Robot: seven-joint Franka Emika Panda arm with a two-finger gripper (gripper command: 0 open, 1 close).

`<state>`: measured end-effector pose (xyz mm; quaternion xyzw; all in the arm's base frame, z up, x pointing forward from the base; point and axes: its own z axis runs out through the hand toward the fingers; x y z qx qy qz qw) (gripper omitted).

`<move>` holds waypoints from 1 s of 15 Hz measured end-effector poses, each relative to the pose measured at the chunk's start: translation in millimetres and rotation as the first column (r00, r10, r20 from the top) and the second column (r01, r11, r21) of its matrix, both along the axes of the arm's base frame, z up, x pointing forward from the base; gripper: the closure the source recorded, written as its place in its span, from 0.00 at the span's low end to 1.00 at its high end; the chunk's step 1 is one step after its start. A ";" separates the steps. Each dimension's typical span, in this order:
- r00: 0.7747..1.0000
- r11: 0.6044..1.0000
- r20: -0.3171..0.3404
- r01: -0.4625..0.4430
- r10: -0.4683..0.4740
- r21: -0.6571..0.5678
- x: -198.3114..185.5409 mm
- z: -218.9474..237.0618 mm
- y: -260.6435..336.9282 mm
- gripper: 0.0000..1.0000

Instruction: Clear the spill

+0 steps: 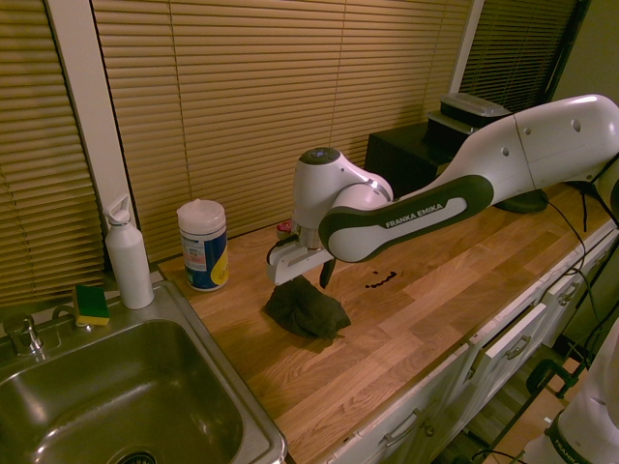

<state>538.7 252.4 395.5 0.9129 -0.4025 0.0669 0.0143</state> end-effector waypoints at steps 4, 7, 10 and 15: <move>1.000 1.000 -0.002 0.002 -0.002 0.002 1.3 0.6 0.8 1.00; 1.000 1.000 -0.017 -0.009 0.009 0.000 -0.2 -8.3 7.6 1.00; 1.000 1.000 -0.019 -0.010 0.010 0.002 3.9 -11.0 10.4 1.00; 1.000 1.000 -0.024 0.000 0.000 0.001 7.5 -12.3 6.3 1.00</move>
